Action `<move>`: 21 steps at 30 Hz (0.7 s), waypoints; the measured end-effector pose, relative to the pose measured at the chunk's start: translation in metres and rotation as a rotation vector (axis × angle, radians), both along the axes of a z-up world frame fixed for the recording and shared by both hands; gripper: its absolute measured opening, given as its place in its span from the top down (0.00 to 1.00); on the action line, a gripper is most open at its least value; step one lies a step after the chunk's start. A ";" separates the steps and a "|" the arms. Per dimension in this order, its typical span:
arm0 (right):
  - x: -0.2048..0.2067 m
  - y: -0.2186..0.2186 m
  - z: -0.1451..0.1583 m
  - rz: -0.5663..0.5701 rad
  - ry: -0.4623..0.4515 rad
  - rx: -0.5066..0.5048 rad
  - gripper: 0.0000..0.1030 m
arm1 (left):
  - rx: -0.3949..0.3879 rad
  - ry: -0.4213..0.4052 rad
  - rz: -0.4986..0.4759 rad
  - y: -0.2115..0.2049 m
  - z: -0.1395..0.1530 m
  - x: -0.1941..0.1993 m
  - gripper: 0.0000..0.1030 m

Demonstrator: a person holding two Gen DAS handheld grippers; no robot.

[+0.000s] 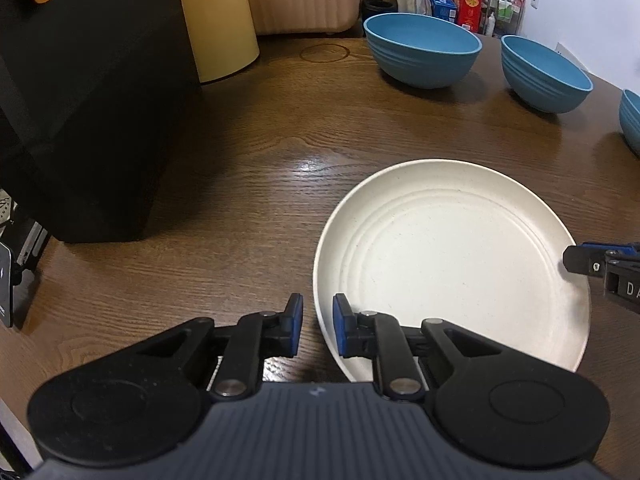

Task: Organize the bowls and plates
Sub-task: 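Push the stacked cream plates across the table with both closed grippers, then open both grippers and release the stacked plates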

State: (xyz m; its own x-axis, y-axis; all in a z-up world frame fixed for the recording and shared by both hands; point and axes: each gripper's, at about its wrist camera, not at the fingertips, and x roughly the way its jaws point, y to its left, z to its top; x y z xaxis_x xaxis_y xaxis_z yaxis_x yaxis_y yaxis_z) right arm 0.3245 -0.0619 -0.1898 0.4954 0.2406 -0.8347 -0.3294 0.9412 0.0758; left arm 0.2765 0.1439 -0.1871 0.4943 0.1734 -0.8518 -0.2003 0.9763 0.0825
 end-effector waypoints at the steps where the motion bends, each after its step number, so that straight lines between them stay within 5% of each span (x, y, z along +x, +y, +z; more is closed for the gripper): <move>1: -0.001 -0.001 0.001 0.001 0.006 0.007 0.90 | -0.004 0.001 -0.005 0.000 0.000 -0.001 0.90; 16: -0.012 0.003 -0.004 0.021 -0.090 -0.037 0.97 | 0.067 -0.024 -0.037 -0.010 -0.004 -0.004 0.91; 21: -0.007 -0.004 -0.001 -0.024 -0.040 0.017 0.91 | 0.030 -0.034 -0.017 -0.003 0.002 -0.004 0.89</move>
State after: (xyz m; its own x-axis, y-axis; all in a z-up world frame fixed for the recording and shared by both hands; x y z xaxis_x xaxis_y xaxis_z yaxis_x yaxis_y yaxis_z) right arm 0.3174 -0.0657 -0.1908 0.5341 0.2418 -0.8101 -0.3095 0.9476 0.0788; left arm 0.2720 0.1414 -0.1846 0.5260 0.1899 -0.8290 -0.1868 0.9767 0.1052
